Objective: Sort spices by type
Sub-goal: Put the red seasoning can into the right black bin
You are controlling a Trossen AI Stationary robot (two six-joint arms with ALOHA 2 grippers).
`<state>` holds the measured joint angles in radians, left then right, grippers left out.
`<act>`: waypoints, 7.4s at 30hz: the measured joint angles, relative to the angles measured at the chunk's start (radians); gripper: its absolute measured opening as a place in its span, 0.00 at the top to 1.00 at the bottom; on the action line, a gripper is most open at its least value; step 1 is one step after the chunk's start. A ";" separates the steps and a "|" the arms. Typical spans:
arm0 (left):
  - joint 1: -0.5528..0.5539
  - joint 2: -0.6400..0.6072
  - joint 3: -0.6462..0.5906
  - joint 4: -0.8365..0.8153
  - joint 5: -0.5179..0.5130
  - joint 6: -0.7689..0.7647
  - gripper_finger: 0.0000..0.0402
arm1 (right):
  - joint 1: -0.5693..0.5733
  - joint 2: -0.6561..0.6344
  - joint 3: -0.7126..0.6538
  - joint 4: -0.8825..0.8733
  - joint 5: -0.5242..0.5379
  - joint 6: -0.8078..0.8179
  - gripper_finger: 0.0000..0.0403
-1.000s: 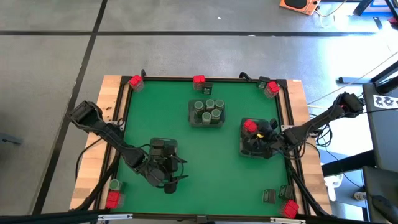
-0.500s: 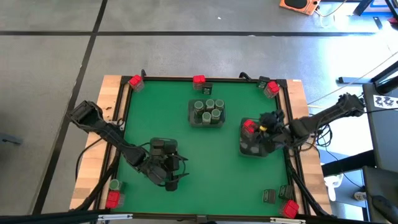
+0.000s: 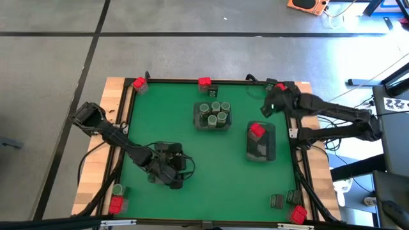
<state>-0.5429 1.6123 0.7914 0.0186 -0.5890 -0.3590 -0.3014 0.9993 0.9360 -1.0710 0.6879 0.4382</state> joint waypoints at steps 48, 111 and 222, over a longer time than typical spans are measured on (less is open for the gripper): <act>0.051 -0.215 -0.360 0.439 0.032 -0.007 0.28 | -0.650 0.831 0.361 -0.093 -0.149 -0.196 0.13; 0.053 -0.214 -0.360 0.433 0.031 -0.001 0.28 | -0.557 0.867 0.382 -0.163 -0.301 -0.272 0.26; 0.053 -0.214 -0.359 0.434 0.026 0.017 0.28 | -0.464 0.790 0.285 -0.069 -0.568 -0.330 0.48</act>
<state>-0.4904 1.3987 0.4320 0.4530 -0.5632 -0.3423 -0.7654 1.7888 1.2207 -1.1398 0.1203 0.1083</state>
